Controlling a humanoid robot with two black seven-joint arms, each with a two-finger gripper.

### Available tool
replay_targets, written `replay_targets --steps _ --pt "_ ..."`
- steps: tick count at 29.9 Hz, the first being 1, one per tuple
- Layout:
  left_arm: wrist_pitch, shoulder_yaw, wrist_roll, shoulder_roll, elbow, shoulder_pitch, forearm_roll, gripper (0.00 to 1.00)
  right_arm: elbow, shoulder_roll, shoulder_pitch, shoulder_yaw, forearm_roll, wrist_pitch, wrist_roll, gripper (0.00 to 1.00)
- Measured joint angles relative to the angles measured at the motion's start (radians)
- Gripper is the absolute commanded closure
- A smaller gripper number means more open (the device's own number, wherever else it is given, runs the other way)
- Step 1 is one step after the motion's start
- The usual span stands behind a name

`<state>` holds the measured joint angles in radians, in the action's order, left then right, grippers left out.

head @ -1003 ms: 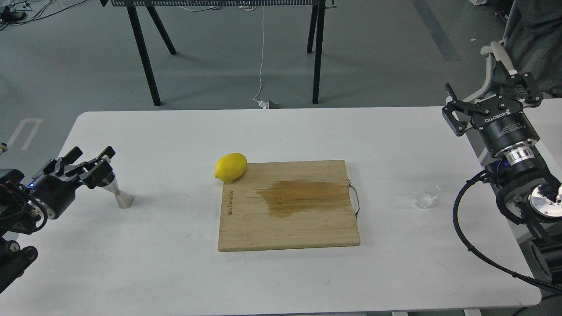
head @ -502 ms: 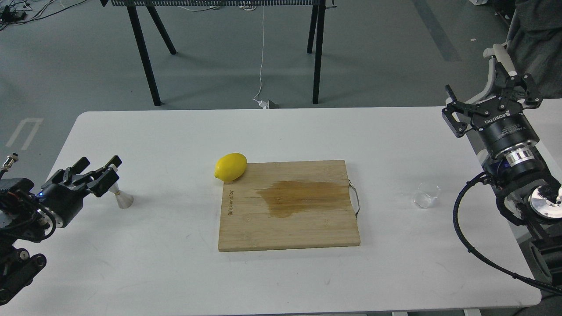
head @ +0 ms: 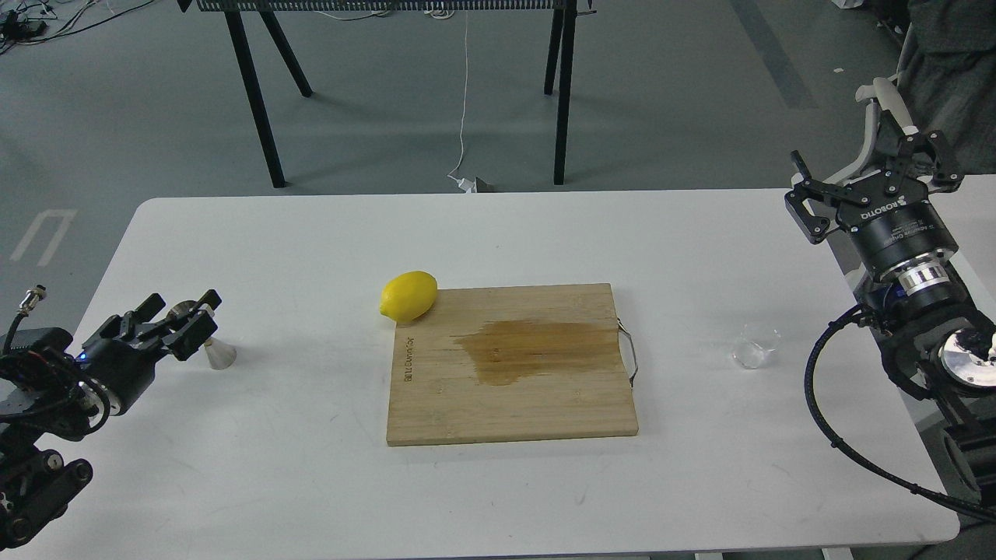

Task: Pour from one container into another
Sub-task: 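Lower the left gripper around the metal jigger and close on it, then lift the metal jigger with the left gripper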

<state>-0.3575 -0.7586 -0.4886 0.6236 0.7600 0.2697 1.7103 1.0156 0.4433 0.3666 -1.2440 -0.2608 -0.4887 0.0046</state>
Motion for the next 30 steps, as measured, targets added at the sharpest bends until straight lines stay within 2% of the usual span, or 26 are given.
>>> replay_targets --steps 30 --pt "0.0 0.007 0.0 -0.076 -0.112 0.022 0.0 0.0 0.0 0.0 0.0 0.0 0.0 0.0 0.0 0.01"
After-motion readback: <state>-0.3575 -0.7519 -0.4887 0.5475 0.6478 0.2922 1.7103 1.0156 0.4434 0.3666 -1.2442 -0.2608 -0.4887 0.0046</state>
